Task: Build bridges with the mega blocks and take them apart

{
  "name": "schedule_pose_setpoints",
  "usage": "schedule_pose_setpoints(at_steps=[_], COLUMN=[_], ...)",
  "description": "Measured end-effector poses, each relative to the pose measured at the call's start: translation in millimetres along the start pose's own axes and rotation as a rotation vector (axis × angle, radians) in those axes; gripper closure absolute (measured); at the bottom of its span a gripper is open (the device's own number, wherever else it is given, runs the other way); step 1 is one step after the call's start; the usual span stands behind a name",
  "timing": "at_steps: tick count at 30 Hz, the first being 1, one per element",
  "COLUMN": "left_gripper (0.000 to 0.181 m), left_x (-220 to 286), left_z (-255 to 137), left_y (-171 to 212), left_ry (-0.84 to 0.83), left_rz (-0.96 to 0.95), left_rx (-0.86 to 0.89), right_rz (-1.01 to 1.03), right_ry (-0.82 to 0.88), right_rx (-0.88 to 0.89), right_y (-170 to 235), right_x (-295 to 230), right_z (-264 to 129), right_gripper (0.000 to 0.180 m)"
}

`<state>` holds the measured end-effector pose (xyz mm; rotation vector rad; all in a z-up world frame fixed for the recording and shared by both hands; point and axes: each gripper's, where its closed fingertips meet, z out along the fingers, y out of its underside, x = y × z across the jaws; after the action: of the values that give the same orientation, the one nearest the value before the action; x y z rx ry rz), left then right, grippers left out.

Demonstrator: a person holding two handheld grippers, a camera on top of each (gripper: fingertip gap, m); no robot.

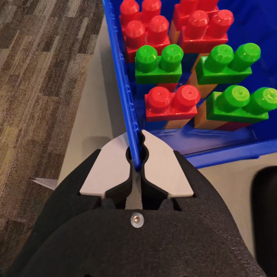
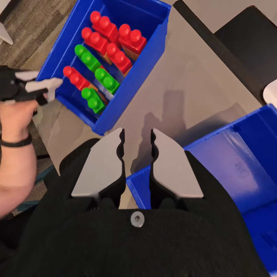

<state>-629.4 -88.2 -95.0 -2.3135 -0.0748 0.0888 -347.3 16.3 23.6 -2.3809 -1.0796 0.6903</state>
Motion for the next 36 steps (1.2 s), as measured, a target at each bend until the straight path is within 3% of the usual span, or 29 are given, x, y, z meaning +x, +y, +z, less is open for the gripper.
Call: schedule_pose_setpoints(at_steps=[4, 7, 11, 13, 16, 18, 20, 23, 24, 26, 32, 36], left_gripper=[0.175, 0.175, 0.173, 0.173, 0.175, 0.166, 0.154, 0.153, 0.154, 0.156, 0.162, 0.164], left_x=[-32.0, -42.7, -46.1, -46.4, -44.7, -47.1, -52.0, -58.7, -61.1, -62.6, -49.5, -34.3], left_z=[10.6, 17.0, 25.7, 31.1, 33.9, 26.9, 11.6, -21.8, -33.8, -55.9, -93.8, -107.4], left_y=[-8.9, -14.6, -23.2, -29.4, -38.3, -48.6, -60.9, -74.1, -76.2, -77.1, -61.5, -45.6], left_ry=[0.032, 0.064, 0.065, 0.086, 0.152, 0.167, 0.182, 0.224, 0.226, 0.225, 0.18, 0.216], left_rz=[0.001, 0.02, 0.054, 0.054, 0.022, -0.012, -0.067, -0.161, -0.181, -0.2, -0.155, -0.156], left_rx=[-0.005, -0.007, -0.008, 0.003, 0.046, 0.128, 0.232, 0.352, 0.381, 0.423, 0.445, 0.465], right_rz=[-0.07, -0.063, 0.136, 0.32, 0.589, 0.651, 0.649, 0.636, 0.628, 0.575, 0.591, 0.614], right_ry=[0.051, 0.19, 0.352, 0.396, 0.273, 0.209, 0.284, 0.335, 0.329, 0.415, 0.394, 0.39], right_rx=[0.028, 0.052, 0.096, 0.087, 0.076, 0.056, 0.015, -0.07, -0.119, -0.201, -0.243, -0.258], right_y=[40.8, 76.3, 127.0, 155.7, 182.4, 188.9, 197.4, 207.9, 212.9, 222.3, 213.7, 226.8], right_x=[9.7, 44.9, 111.3, 141.1, 149.1, 147.2, 158.8, 169.1, 168.9, 178.4, 191.9, 224.9], right_z=[-36.7, -66.4, -106.1, -118.0, -107.5, -92.4, -81.6, -60.2, -52.4, -49.4, -49.1, -73.8], right_gripper=[0.15, 0.151, 0.141, 0.126, 0.125, 0.128, 0.125, 0.134, 0.154, 0.173, 0.174, 0.174])
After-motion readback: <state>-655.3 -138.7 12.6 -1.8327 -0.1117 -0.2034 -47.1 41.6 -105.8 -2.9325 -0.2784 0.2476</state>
